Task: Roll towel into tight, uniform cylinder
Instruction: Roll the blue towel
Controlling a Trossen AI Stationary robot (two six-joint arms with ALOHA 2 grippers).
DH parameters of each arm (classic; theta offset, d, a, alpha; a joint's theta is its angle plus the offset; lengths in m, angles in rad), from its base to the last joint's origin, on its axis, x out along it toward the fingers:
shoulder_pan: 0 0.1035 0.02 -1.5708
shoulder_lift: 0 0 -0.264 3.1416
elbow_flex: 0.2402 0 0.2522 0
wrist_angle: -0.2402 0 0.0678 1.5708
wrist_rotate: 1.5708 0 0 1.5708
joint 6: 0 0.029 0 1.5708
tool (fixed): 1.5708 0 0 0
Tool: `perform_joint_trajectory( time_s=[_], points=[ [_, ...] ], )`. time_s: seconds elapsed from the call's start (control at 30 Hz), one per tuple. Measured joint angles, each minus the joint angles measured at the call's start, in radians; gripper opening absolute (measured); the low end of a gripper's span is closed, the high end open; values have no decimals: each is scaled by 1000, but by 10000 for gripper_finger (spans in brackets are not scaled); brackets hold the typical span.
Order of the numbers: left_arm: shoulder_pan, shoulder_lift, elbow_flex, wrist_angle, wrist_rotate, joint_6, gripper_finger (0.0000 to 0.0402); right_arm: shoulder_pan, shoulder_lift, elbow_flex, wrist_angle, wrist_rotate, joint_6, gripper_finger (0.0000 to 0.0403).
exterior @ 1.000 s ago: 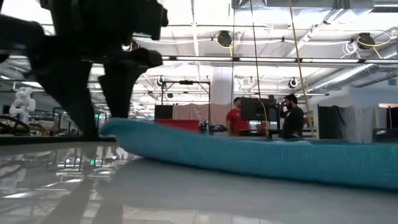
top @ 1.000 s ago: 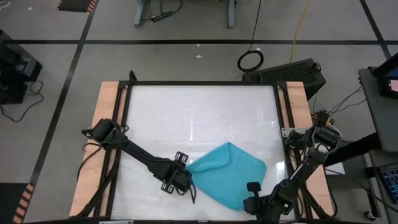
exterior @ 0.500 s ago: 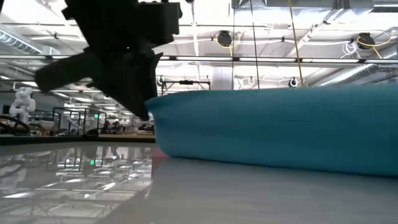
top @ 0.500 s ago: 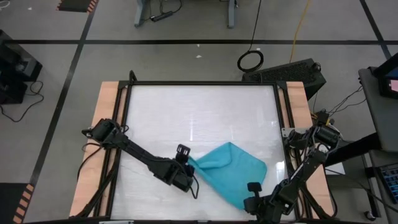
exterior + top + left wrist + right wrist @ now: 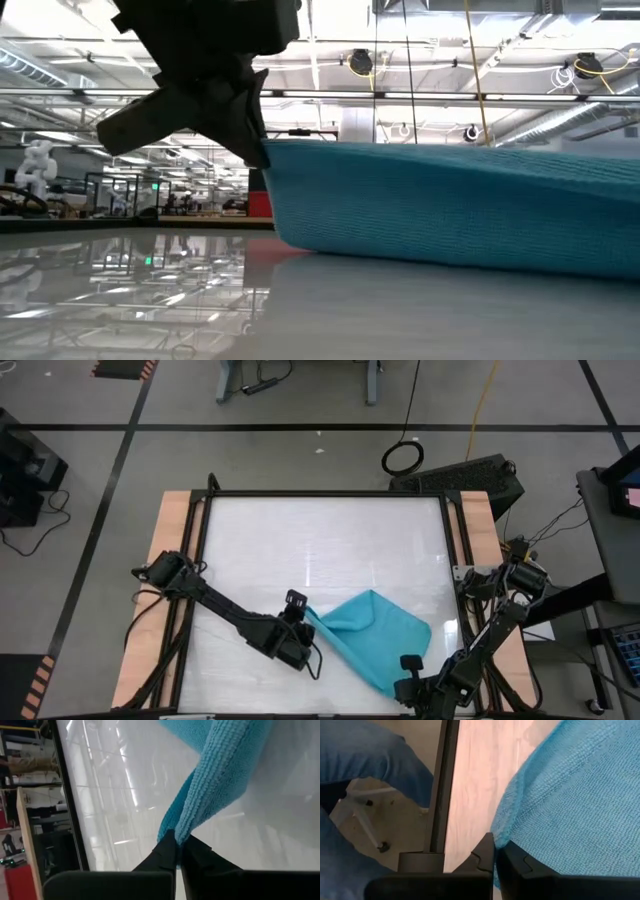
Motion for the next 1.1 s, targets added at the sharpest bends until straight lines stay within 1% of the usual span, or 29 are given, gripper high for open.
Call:
perform_joint_trajectory(
  time_s=[0.17,0.3,0.37,0.43,0.53,0.6,0.67,0.73,0.8,0.87,0.93,1.0,1.1],
  points=[
    [-5,0,0,21,2,49,11,0,0,0,3,-3,0,0],
    [-8,0,0,30,100,72,10,1,0,0,12,-3,-1,0],
    [-13,0,0,26,100,70,10,2,0,0,14,3,-7,0],
    [-16,0,0,18,57,71,10,2,-4,0,4,5,-16,0],
    [-13,-9,0,-32,-67,72,9,-10,-35,-1,-61,31,-28,0],
    [7,-33,-1,-70,-159,79,9,-28,-79,-1,-131,64,-49,0],
    [43,-75,-1,-120,-237,77,9,-54,-142,-1,-223,117,-76,0],
    [87,-130,-1,-144,-294,75,9,-81,-225,-1,-320,195,-106,0],
    [138,-201,-1,-165,-323,77,9,-112,-320,-1,-421,303,-137,0],
    [200,-281,-1,-168,-323,101,9,-147,-419,-1,-509,421,-169,0],
    [273,-361,-1,-163,-291,141,9,-192,-520,-1,-582,531,-206,0],
    [353,-440,-1,-143,-219,192,9,-251,-617,-1,-617,606,-270,0],
    [484,-545,-1,-91,-74,262,9,-367,-755,-1,-604,636,-435,0]
  ],
)
